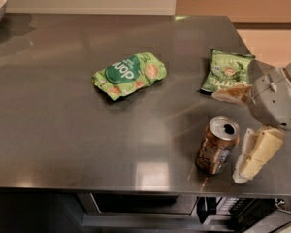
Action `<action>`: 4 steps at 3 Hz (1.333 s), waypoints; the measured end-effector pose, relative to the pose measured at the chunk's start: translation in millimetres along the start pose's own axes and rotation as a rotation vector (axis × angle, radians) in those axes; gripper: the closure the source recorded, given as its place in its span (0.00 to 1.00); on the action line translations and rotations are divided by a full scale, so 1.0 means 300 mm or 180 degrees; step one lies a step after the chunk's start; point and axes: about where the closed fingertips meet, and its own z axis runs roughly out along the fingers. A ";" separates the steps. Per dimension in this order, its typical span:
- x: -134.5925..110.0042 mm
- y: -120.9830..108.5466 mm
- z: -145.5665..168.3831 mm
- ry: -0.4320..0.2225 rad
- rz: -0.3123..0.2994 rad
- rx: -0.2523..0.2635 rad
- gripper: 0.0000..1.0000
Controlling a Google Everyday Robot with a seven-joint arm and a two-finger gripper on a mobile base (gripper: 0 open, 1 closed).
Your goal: Move orange can near green rice chip bag
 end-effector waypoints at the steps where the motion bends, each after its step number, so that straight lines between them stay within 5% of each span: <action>1: -0.011 0.009 0.004 -0.0066 -0.0036 0.0003 0.18; 4: -0.045 -0.080 -0.007 -0.0033 -0.0041 0.0099 0.88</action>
Offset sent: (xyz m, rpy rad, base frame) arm 0.0008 0.0018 -0.0036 0.0409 -0.0030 0.0146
